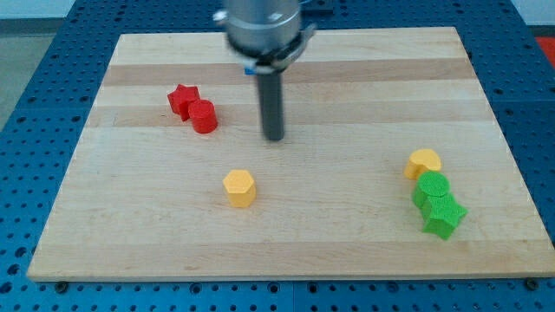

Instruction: Drag the yellow heart to the bottom right of the yellow hexagon

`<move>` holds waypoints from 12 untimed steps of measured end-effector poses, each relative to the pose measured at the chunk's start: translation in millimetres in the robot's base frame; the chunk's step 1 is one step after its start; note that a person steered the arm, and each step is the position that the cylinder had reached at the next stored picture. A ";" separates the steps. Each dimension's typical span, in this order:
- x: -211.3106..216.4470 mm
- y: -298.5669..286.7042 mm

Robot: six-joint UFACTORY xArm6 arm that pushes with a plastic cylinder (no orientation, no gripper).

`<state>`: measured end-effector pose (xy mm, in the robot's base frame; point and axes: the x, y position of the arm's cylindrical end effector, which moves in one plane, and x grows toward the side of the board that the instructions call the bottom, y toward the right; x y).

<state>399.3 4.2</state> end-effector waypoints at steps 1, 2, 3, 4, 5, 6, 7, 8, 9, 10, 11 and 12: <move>-27.4 104.6; -10.5 216.7; 36.0 258.6; 74.6 250.5; 89.6 215.1; 89.4 148.9; 89.4 82.9; 91.1 19.3; 95.3 -20.4; 94.0 -15.4; 92.9 19.3; 100.2 47.7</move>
<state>499.5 51.9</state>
